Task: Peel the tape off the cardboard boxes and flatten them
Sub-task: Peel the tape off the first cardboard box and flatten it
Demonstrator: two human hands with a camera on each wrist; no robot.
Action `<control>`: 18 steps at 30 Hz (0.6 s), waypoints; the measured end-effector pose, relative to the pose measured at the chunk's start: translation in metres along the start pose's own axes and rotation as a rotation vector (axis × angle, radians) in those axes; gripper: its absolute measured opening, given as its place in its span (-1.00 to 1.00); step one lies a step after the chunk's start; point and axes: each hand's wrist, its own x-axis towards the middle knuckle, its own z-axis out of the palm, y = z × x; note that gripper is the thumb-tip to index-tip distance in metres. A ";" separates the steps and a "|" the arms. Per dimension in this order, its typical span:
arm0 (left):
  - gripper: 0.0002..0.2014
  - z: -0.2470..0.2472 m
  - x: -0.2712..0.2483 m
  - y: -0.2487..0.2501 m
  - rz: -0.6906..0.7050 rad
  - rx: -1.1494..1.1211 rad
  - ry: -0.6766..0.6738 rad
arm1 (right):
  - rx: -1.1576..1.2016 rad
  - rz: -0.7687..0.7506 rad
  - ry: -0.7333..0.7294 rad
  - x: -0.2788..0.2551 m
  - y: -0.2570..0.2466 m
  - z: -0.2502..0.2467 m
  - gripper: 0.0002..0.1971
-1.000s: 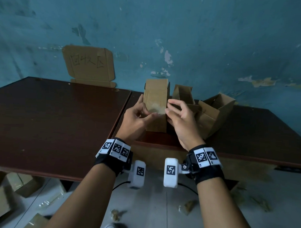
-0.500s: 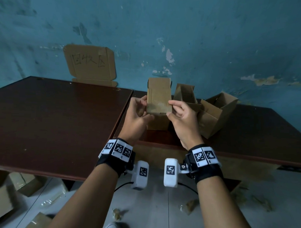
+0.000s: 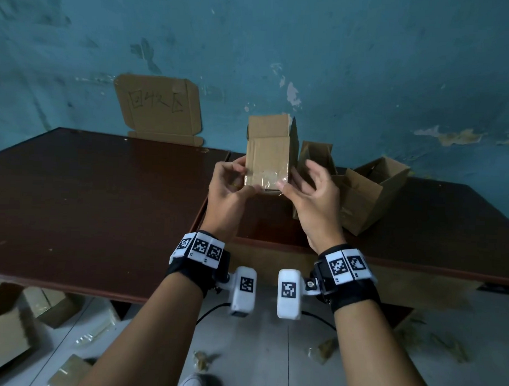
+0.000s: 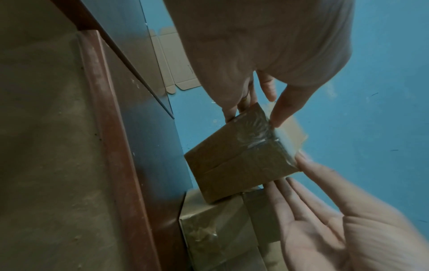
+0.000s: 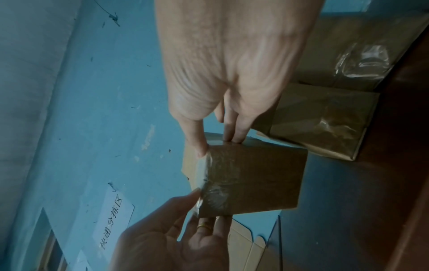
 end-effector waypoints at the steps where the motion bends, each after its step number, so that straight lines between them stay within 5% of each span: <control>1: -0.53 0.000 0.000 0.000 0.010 -0.022 -0.003 | -0.017 -0.006 -0.006 0.002 0.001 0.001 -0.29; 11: -0.59 -0.001 0.002 0.009 0.040 -0.176 -0.024 | -0.082 -0.114 -0.038 0.002 -0.004 0.003 -0.49; 18: -0.62 0.004 0.001 0.021 0.069 -0.144 -0.010 | 0.076 -0.039 -0.074 0.002 -0.004 0.008 -0.13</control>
